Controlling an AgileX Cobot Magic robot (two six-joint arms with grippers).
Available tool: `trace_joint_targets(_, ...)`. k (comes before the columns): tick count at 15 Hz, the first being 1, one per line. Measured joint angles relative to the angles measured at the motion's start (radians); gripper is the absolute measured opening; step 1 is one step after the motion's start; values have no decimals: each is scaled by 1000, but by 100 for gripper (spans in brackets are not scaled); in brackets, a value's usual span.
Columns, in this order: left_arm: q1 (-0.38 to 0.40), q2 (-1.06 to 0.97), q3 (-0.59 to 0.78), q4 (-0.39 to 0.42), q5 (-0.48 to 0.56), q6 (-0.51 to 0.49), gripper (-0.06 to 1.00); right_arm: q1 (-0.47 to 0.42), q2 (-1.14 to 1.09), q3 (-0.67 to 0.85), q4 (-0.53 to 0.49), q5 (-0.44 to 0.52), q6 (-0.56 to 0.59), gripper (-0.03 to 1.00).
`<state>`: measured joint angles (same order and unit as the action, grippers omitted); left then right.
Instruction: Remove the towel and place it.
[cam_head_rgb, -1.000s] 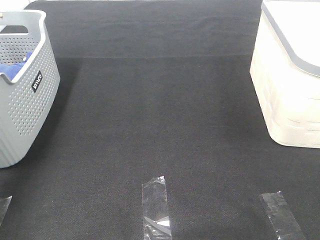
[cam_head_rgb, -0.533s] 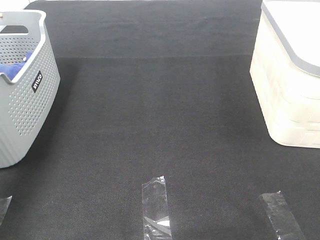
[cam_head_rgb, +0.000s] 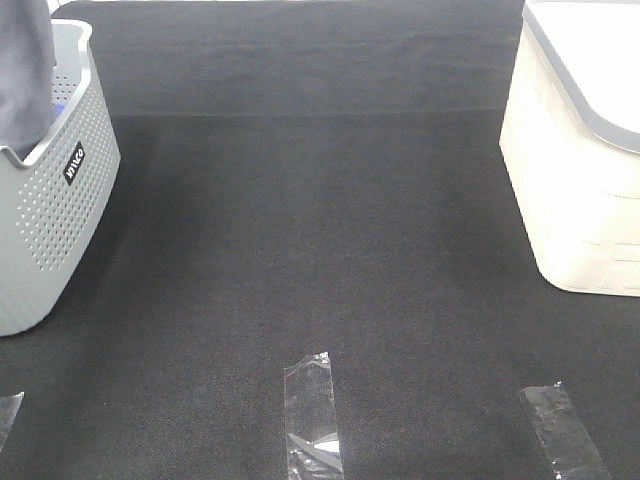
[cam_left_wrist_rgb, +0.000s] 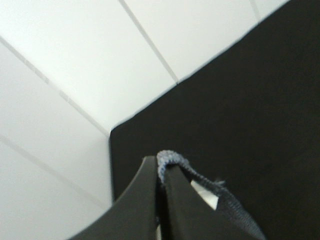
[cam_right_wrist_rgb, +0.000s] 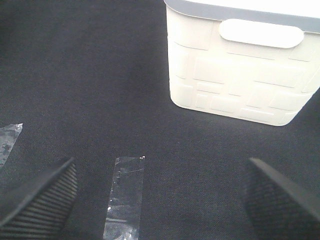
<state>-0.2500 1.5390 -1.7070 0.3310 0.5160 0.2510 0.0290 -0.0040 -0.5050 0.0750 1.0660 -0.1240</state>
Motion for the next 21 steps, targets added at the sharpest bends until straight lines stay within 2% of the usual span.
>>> trace_joint_targets(5,-184,0,-3,-30,-142,-6,0,1,83,0,0,-2,0,82)
trace_joint_targets(8,-310,8,-3,-34,-222,-8,0,52,170,-4,0,-8,-3,74)
trace_joint_targets(9,-328,11,-3,-34,-228,-8,0,76,210,-11,1,-30,-20,71)
trace_joint_targets(12,-401,34,-3,-34,-232,0,0,142,351,-19,65,-189,-124,67)
trace_joint_targets(13,-432,37,-3,-34,-242,0,0,177,436,-19,137,-278,-197,67)
trace_joint_targets(15,-468,38,-3,-35,-270,2,0,210,561,-19,283,-397,-353,67)
trace_joint_targets(16,-486,38,-3,-35,-279,2,0,214,628,-19,382,-440,-467,67)
trace_joint_targets(21,-564,38,-3,-35,-279,11,0,214,897,-94,920,-485,-1011,67)
